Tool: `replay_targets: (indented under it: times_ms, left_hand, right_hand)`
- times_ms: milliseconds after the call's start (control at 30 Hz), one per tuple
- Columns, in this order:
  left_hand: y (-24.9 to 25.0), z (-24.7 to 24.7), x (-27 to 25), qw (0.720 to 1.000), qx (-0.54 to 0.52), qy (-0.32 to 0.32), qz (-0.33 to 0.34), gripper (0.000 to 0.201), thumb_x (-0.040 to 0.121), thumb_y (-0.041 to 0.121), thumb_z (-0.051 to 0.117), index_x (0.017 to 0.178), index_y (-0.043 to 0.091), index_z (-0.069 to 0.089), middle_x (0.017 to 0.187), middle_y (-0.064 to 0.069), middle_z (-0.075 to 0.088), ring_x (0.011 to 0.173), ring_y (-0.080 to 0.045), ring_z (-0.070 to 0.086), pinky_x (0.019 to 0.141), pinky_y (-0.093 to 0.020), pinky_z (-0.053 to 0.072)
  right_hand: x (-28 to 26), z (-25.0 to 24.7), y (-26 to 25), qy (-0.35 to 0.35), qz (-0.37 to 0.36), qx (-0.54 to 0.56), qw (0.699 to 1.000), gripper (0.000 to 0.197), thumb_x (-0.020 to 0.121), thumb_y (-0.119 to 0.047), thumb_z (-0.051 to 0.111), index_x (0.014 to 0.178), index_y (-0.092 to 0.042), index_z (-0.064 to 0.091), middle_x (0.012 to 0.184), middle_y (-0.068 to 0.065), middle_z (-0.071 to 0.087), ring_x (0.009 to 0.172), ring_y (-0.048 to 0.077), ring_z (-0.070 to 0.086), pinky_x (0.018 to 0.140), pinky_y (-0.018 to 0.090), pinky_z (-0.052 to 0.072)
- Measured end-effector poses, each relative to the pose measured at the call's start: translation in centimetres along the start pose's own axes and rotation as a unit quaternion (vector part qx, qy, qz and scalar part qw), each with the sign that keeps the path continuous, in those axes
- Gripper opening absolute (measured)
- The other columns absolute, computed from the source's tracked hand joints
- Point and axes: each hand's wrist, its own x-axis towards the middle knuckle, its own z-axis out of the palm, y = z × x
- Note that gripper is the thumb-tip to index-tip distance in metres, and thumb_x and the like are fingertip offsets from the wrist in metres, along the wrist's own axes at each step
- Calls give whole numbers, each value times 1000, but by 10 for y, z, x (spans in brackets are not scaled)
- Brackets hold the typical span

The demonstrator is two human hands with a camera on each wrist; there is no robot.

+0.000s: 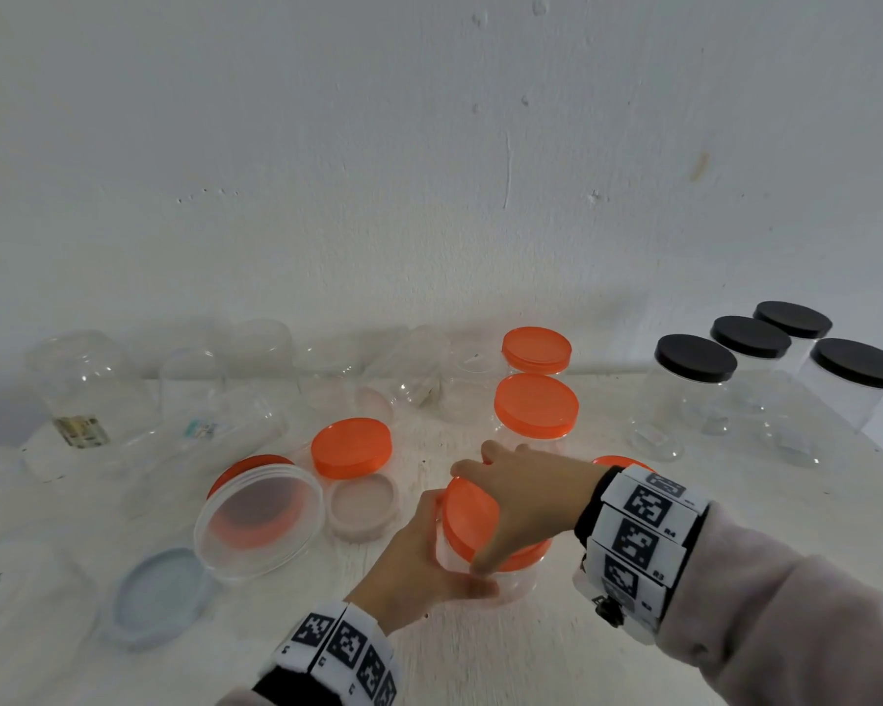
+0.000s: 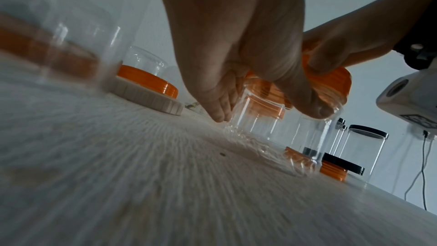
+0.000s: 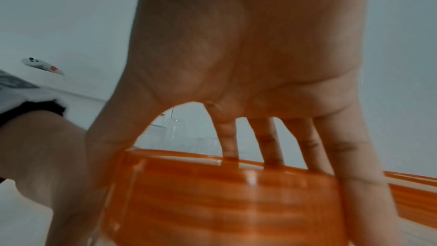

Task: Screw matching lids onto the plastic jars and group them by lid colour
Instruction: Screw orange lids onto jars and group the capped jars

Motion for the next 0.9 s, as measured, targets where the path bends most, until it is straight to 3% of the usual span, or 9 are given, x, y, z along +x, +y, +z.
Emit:
replay_targets:
  times_ms: [67,167,300,367,467,600,733,900]
  left_hand:
    - [0,0,0,1000,4,7,3,98,62,35,89,132,39,20,126,18,48,110,0,51,83,-13,45]
    - [1,0,-1,1000,13,11,5,100,61,37,89,136,35,22,128,15,50,115,-6,52,95,-23,46]
    - [1,1,-1,1000,20,12,9,100,60,40,89,135,35,23,128,15,51,116,-7,53,101,-31,47]
    - [-1,1,0,1000,22,10,8,99,60,41,88,135,35,24,127,16,52,115,-6,53,98,-29,47]
    - [-4,0,0,1000,7,11,13,98,58,44,88,134,36,27,123,19,54,111,1,53,87,-16,45]
    - [-5,1,2,1000,13,12,14,96,59,43,88,131,39,26,124,19,51,110,2,52,85,-13,43]
    - [-3,1,2,1000,14,17,12,95,58,41,89,127,43,23,119,22,50,104,9,50,72,-4,42]
    - [-4,0,2,1000,14,8,15,96,60,38,89,128,41,22,121,17,52,108,3,52,83,-11,44]
  right_hand:
    - [-1,0,1,4,-2,1,1000,103,62,-72,69,144,-40,17,134,-4,33,121,27,39,89,44,45]
    - [0,5,0,26,6,-6,1000,101,61,-77,65,143,-37,22,130,-1,36,116,29,43,81,39,42]
    - [1,13,-4,62,52,13,997,102,58,-85,57,140,-31,29,125,4,40,111,31,45,78,39,38]
    - [2,14,-5,57,70,28,995,104,58,-85,57,141,-31,28,129,4,38,116,33,43,81,40,38]
    - [1,10,-7,22,73,55,996,106,56,-82,63,142,-32,24,132,2,33,121,32,40,80,41,39]
    - [-1,-3,-2,-30,56,45,997,113,54,-72,74,145,-38,16,135,-3,30,126,28,37,94,49,44]
    - [-4,-10,0,-43,32,19,998,115,56,-62,81,145,-42,12,137,-5,29,128,26,38,97,51,45]
    - [-8,-15,2,-50,-29,-18,998,109,61,-40,86,143,-45,14,134,-10,27,123,21,35,93,51,47]
